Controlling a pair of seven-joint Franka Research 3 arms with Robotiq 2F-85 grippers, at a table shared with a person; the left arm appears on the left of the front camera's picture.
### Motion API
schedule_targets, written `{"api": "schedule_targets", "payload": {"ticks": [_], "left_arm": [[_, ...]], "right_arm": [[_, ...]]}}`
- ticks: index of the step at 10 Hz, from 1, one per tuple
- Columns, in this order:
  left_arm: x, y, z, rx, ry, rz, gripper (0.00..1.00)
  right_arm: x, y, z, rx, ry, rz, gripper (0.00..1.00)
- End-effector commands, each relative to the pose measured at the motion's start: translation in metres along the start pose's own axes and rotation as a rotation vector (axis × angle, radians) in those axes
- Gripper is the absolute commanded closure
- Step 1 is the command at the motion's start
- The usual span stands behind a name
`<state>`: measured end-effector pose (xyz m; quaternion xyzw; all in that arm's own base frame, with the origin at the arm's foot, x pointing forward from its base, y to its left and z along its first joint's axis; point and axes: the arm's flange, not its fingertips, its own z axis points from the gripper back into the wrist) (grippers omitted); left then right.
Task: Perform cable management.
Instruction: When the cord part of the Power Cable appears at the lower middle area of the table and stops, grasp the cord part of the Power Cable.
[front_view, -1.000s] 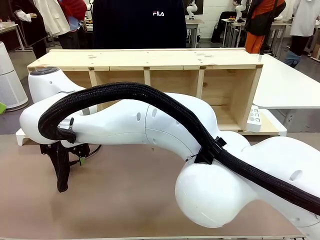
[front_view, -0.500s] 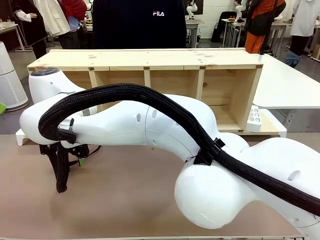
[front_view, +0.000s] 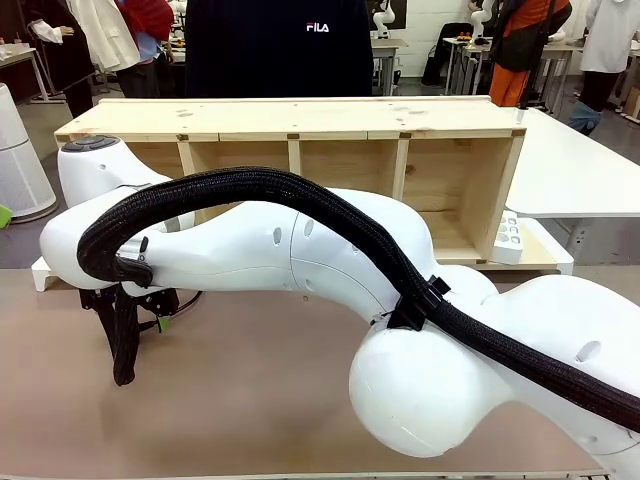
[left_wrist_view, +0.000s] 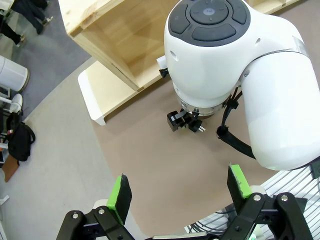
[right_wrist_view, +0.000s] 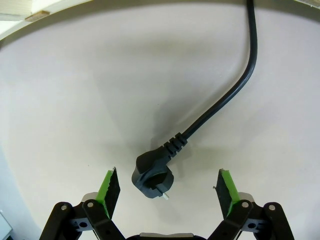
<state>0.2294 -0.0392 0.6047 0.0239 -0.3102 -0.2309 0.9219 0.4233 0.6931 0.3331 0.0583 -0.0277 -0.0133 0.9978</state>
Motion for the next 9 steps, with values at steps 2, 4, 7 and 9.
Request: {"api": "schedule_targets", "payload": {"ticks": [2, 4, 7, 9], "left_arm": [[0.002, 0.000, 0.000, -0.003, -0.012, 0.002, 0.00], [0.002, 0.000, 0.000, -0.003, -0.012, 0.002, 0.00], [0.002, 0.000, 0.000, -0.003, -0.012, 0.002, 0.00], [0.002, 0.000, 0.000, -0.003, -0.012, 0.002, 0.00]], "right_arm": [[0.004, 0.006, -0.008, -0.008, -0.050, -0.001, 0.00], [0.008, 0.012, -0.015, 0.013, -0.028, 0.016, 0.00], [0.009, 0.020, -0.021, -0.004, -0.015, 0.037, 0.00], [0.010, 0.023, -0.021, -0.030, -0.024, 0.017, 0.00]]}}
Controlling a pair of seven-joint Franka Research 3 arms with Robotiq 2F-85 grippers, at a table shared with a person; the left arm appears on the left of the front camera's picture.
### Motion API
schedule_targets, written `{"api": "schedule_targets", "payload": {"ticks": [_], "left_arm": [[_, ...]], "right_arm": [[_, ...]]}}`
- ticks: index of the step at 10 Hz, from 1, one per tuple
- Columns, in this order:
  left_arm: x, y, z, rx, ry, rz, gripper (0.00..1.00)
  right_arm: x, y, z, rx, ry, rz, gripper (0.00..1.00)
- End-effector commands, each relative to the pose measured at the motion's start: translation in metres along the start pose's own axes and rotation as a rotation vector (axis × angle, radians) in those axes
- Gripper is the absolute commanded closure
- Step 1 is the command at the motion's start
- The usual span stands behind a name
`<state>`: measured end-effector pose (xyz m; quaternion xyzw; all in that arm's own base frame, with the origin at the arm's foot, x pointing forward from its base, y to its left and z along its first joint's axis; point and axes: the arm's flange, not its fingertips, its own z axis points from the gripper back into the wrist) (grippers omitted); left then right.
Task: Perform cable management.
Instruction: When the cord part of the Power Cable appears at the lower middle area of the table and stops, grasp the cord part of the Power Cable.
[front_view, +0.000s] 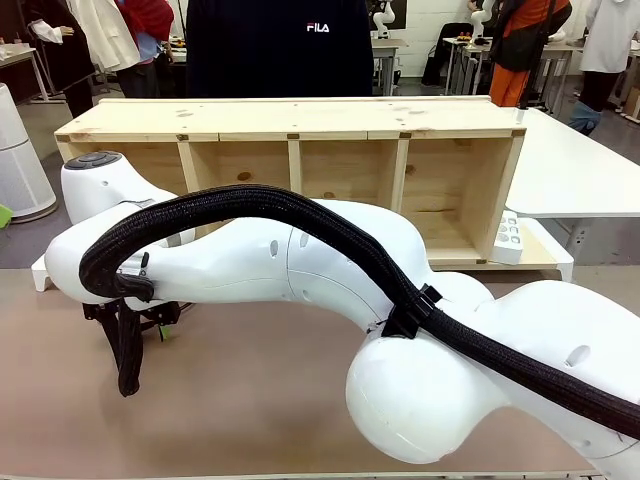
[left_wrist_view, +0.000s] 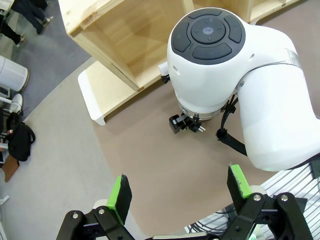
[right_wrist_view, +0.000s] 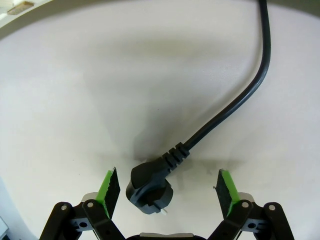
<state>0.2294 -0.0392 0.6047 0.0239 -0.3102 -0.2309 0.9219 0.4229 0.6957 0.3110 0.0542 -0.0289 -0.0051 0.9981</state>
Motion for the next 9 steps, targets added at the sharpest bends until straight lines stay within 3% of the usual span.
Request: {"api": "schedule_targets", "payload": {"ticks": [1, 2, 3, 4, 5, 6, 7, 8, 9], "left_arm": [[0.0021, -0.0004, -0.0003, -0.003, -0.012, 0.002, 0.00], [0.0021, -0.0004, -0.0003, -0.003, -0.012, 0.002, 0.00], [0.0021, -0.0004, -0.0003, -0.003, -0.012, 0.002, 0.00], [0.0021, -0.0004, -0.0003, -0.003, -0.012, 0.002, 0.00], [0.0021, -0.0004, -0.0003, -0.003, -0.012, 0.002, 0.00], [0.0021, -0.0004, -0.0003, -0.003, -0.012, 0.002, 0.00], [0.0021, -0.0004, -0.0003, -0.003, -0.012, 0.002, 0.00], [0.0021, -0.0004, -0.0003, -0.003, -0.012, 0.002, 0.00], [0.0021, -0.0004, -0.0003, -0.003, -0.012, 0.002, 0.00]], "right_arm": [[0.0125, 0.0220, 0.0019, -0.027, -0.016, 0.001, 0.00], [0.0129, 0.0220, 0.0018, -0.037, -0.023, 0.007, 0.19], [0.0129, 0.0219, 0.0023, -0.044, -0.020, 0.003, 0.20], [0.0130, 0.0219, 0.0025, -0.049, -0.021, 0.004, 0.39], [0.0133, 0.0220, 0.0023, -0.045, -0.032, 0.007, 0.24], [0.0135, 0.0220, 0.0023, -0.048, -0.038, 0.011, 0.58], [0.0136, 0.0221, 0.0023, -0.049, -0.039, 0.013, 0.44], [0.0134, 0.0222, 0.0023, -0.047, -0.035, 0.013, 0.78], [0.0135, 0.0220, 0.0026, -0.046, -0.033, 0.013, 0.64]]}}
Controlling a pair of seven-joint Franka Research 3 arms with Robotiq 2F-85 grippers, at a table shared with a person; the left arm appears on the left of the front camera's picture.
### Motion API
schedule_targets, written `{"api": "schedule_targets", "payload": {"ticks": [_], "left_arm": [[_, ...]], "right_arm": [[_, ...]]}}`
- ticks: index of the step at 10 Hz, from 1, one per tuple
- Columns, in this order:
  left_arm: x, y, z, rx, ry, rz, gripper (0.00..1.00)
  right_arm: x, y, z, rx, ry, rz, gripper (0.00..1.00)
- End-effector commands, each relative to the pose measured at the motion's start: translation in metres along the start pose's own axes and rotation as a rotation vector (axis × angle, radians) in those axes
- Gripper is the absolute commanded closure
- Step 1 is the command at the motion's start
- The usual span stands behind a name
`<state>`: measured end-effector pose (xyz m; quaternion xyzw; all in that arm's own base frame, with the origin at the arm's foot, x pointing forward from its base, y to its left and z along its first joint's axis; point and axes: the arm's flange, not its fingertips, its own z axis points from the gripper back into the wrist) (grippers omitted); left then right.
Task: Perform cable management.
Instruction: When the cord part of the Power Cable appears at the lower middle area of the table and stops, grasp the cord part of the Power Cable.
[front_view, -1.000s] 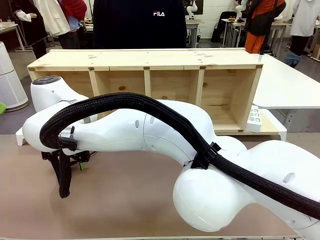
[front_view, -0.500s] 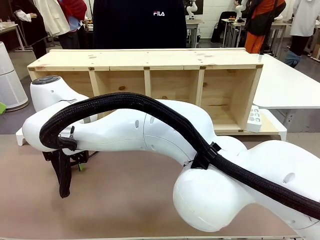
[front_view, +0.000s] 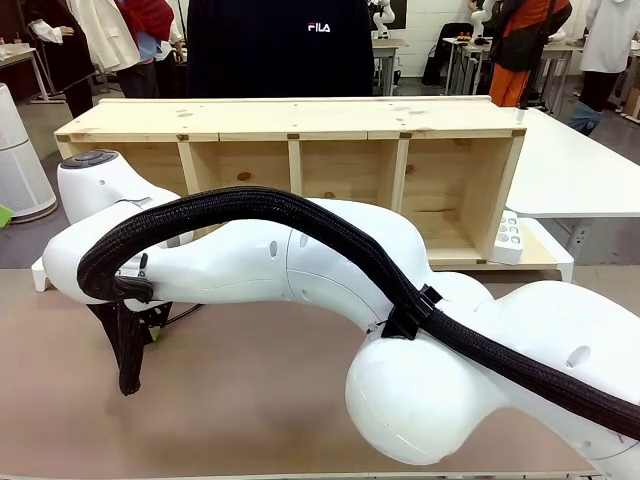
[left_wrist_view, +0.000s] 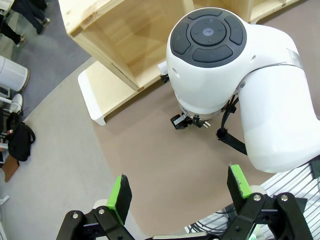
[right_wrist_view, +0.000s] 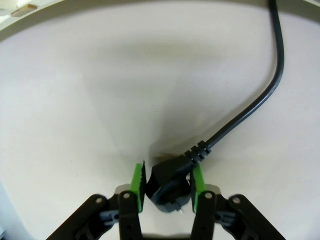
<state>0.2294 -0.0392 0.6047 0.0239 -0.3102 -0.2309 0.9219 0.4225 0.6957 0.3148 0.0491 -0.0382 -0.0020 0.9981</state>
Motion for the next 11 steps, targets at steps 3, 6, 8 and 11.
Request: {"api": "schedule_targets", "payload": {"ticks": [3, 6, 8, 11], "left_arm": [[0.0021, -0.0004, -0.0003, -0.003, -0.012, 0.002, 0.00], [0.0021, -0.0004, -0.0003, -0.003, -0.012, 0.002, 0.00], [0.0021, -0.0004, -0.0003, -0.003, -0.012, 0.002, 0.00], [0.0021, -0.0004, -0.0003, -0.003, -0.012, 0.002, 0.00]], "right_arm": [[0.0138, 0.0211, -0.0014, -0.037, -0.009, 0.008, 1.00], [0.0128, 0.0202, -0.0019, -0.040, 0.005, 0.019, 0.80], [0.0119, 0.0194, -0.0013, -0.047, 0.028, 0.030, 1.00], [0.0109, 0.0180, -0.0013, -0.057, 0.067, 0.037, 1.00]]}}
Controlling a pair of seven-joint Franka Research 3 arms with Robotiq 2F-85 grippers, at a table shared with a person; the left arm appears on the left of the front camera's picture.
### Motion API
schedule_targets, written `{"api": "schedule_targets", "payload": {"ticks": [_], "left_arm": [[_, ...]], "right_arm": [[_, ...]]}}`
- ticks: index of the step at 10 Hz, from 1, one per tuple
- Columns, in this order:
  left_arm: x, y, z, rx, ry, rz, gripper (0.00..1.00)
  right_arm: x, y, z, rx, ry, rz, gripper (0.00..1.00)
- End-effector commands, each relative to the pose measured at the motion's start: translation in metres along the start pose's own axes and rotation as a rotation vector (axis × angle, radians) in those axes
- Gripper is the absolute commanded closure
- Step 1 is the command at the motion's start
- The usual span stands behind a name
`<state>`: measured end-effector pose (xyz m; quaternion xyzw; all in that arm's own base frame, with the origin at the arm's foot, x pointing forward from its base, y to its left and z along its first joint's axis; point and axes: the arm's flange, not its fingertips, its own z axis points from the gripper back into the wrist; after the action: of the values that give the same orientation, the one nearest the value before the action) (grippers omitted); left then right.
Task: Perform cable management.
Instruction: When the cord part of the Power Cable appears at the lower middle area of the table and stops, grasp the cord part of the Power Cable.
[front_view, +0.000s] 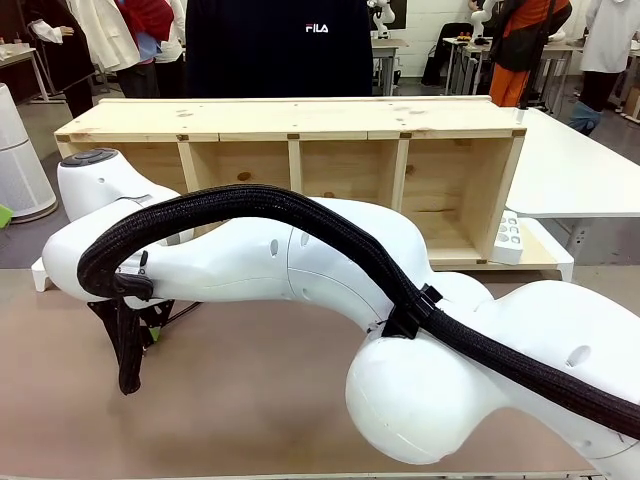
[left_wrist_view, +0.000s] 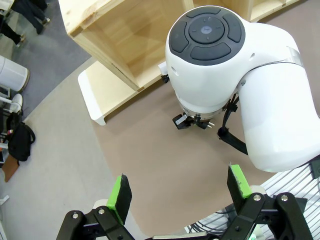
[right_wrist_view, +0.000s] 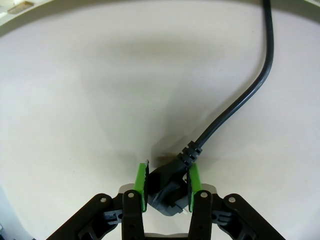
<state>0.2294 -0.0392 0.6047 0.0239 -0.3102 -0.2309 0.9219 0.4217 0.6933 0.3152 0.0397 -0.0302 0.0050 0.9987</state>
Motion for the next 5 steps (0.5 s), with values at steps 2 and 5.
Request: {"api": "schedule_targets", "payload": {"ticks": [2, 5], "left_arm": [[0.002, 0.000, 0.000, -0.003, -0.012, 0.002, 0.00], [0.002, 0.000, 0.000, -0.003, -0.012, 0.002, 0.00]], "right_arm": [[0.010, 0.018, -0.001, -0.030, 0.075, 0.033, 0.81], [0.002, 0.007, 0.004, -0.029, 0.101, 0.047, 0.81]]}}
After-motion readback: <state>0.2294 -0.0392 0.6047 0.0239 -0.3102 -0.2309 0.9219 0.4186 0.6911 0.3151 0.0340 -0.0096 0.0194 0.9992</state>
